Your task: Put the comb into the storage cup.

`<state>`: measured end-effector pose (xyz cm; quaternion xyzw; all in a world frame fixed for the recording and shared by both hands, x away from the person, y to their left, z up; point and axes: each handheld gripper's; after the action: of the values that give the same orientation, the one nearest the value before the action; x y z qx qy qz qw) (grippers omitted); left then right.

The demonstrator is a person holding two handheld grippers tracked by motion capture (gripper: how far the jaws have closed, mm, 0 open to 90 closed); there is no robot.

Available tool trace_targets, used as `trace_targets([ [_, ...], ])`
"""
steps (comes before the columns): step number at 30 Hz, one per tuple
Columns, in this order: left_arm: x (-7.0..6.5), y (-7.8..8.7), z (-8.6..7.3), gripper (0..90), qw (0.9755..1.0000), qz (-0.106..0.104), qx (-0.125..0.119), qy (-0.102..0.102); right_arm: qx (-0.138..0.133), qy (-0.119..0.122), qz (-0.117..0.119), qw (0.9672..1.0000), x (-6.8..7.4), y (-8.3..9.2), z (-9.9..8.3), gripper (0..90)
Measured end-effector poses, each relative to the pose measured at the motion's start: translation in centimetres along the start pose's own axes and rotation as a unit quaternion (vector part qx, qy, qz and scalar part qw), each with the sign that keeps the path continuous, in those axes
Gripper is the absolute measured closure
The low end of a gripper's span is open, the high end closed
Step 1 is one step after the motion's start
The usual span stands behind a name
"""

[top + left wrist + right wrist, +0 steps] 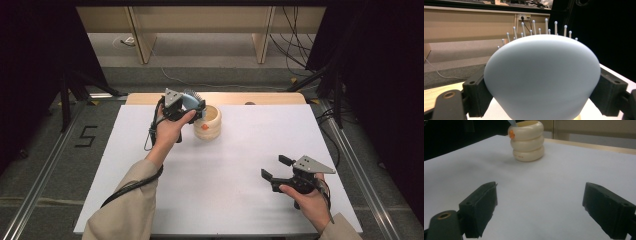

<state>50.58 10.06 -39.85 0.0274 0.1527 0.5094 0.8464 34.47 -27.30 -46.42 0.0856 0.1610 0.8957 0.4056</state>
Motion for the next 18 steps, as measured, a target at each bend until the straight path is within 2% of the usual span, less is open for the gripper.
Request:
trace_targets([
  [8,0.26,0.26,0.02,14.3,0.9999,0.005,0.011,-0.008,0.0,0.0,0.0,1.0,0.0,0.01,0.0,13.4],
  [18,0.49,0.58,-0.32,5.3,0.9995,0.005,0.025,-0.017,0.0,0.0,-0.001,1.0,0.0,0.02,0.0,13.4],
])
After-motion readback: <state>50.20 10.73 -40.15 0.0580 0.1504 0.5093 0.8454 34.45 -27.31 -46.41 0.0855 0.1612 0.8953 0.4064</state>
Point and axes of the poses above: each handheld gripper's, and its own axes: y roughly backward along the jaws, z roughly out of its top, x roughly to its left, and after that the axes turned 5 degrees about y, right-handed
